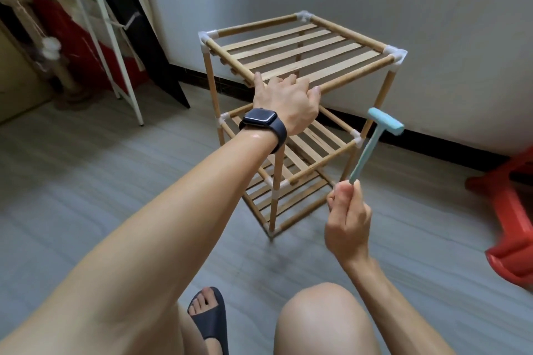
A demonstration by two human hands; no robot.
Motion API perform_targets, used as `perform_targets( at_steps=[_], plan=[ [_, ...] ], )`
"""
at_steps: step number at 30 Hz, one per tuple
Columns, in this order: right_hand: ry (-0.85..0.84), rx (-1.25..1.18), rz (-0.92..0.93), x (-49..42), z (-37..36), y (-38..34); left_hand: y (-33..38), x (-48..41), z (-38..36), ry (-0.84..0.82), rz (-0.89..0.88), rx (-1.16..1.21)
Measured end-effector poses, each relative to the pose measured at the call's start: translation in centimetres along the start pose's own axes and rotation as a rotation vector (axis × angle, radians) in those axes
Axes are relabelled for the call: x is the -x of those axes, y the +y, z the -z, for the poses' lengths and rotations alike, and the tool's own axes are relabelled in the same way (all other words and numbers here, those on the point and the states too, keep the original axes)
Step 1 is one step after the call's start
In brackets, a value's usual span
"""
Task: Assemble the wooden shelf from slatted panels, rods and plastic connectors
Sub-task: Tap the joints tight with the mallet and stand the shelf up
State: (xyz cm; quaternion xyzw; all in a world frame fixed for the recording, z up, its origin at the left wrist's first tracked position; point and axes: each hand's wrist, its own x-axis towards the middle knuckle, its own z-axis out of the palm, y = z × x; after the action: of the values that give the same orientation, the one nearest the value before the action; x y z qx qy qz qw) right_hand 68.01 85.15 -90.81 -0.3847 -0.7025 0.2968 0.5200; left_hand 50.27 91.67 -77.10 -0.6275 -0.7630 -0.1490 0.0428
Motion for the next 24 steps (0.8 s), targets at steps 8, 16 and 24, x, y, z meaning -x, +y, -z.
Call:
perform_targets(
  at_steps=[8,16,24],
  plan=[
    [-0.663,0.685,-0.504,3.9,1.5,6.2,1.6,0.2,-0.5,0.031,0.05,-0.057],
    [-0.551,0.806,-0.569,4.5,7.8,8.6,13.3,-0.2,-2.0,-0.041,0.067,0.119],
    [-0.328,0.799,-0.714,6.4,15.6,9.8,18.8,2.8,-5.2,0.041,-0.635,0.221]
  ],
)
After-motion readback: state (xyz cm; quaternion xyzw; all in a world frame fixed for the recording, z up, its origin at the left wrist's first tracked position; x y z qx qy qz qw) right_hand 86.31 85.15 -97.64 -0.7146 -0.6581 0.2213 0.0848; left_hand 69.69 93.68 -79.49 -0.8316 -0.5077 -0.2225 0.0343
